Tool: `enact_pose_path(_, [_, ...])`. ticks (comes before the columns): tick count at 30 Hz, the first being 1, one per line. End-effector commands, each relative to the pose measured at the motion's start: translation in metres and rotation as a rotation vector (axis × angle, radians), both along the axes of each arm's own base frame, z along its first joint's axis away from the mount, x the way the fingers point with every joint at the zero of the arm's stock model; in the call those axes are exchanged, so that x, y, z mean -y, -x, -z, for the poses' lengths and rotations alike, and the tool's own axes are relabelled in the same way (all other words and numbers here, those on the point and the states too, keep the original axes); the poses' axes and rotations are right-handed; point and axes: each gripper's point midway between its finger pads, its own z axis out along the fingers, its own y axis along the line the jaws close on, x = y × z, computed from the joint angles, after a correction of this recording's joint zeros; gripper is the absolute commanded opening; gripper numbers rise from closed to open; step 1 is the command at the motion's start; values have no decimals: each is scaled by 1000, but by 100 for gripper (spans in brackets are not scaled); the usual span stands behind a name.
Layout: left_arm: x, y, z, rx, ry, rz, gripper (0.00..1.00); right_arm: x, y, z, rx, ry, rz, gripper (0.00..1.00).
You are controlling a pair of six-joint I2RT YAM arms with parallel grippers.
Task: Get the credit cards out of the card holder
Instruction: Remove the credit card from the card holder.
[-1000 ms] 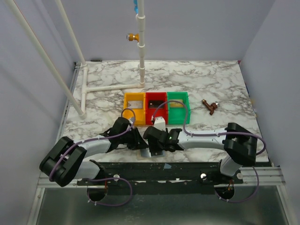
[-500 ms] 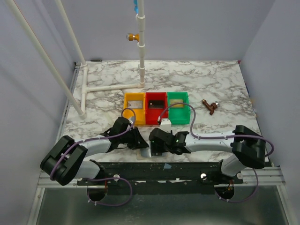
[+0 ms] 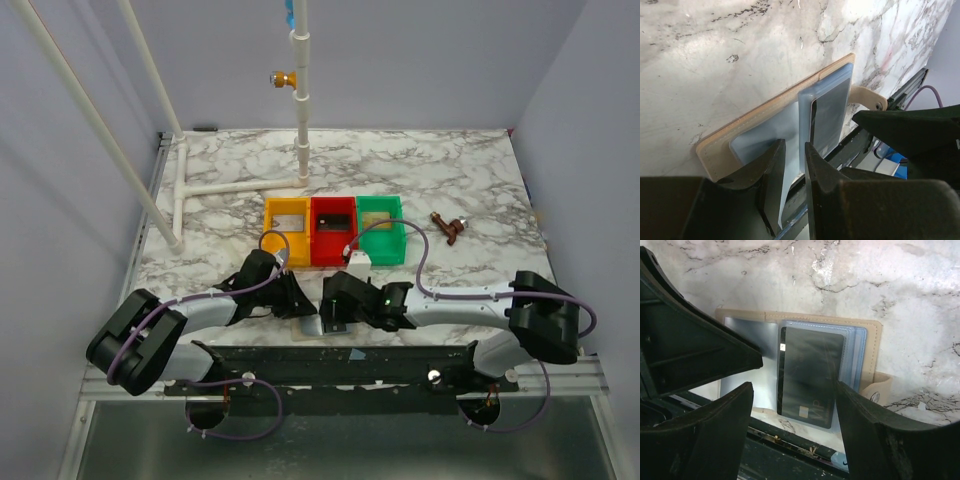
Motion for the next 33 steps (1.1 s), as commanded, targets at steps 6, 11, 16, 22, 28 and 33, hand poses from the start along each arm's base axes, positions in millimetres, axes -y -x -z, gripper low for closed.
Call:
enact_pose_path(6, [-4,4,4,-1,-7,10,24,-4,3,17,-43,-15,9,71])
enact_pose_path(11, [-3,4,3,1,-6,9,23,-6,6,19,-59,-37,5,71])
enact_pose_path(16, [0,3,0,5,15,19,23,-3,5,18,-69,-82,14,71])
enact_pose_path(22, [6,3,-7,11,58,30,24,6,5,25,-93,-85,40,65])
enact_pose_path(28, [7,5,-7,0,70,37,24,12,5,29,-106,-82,60,47])
enact_pose_path(33, [6,9,-3,-23,73,37,24,15,6,34,-116,-73,68,38])
